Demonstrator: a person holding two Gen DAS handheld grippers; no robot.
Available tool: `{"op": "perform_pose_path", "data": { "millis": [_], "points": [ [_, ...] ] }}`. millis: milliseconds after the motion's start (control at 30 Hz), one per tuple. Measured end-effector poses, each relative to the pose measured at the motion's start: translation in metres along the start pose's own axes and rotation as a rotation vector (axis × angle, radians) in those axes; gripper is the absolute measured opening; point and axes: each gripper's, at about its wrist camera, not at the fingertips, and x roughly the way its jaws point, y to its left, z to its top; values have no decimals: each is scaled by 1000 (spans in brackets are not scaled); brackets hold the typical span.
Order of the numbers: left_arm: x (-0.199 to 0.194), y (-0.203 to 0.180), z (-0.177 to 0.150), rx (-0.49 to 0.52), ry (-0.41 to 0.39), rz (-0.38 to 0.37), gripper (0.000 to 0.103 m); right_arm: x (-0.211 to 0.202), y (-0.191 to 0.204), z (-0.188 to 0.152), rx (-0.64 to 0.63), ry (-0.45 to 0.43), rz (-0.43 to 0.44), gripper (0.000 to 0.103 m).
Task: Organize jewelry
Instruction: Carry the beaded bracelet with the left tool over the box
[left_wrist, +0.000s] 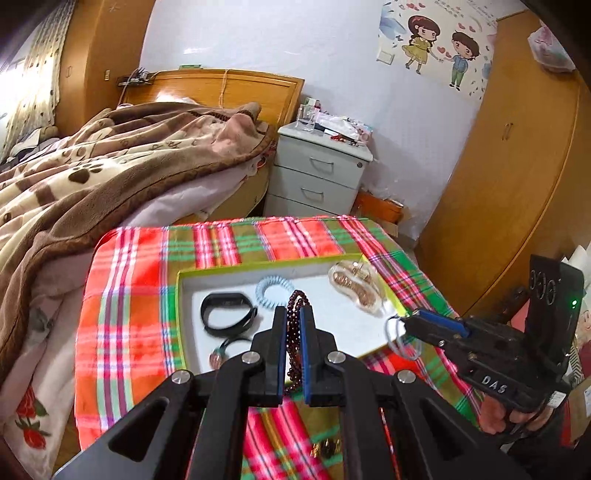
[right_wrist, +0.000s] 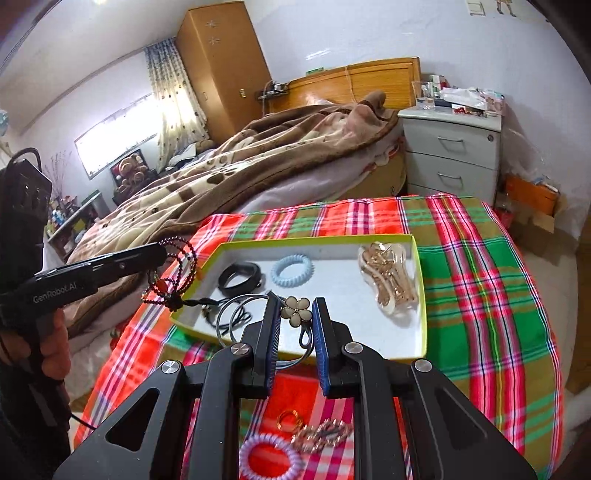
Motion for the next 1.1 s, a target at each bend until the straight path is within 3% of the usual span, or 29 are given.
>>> {"op": "perform_pose_path", "data": {
  "millis": [200, 567, 1100],
  "points": [
    [27, 1, 16, -13, 17, -53, 7, 24, -11, 5, 19, 29, -80, 18],
    [90, 0, 32, -36, 93, -127, 7, 59, -22, 7, 35, 88, -152, 18],
    [146, 2, 37, -38, 182, -154, 7, 85, -29, 1, -7, 161, -230, 18]
  ]
}}
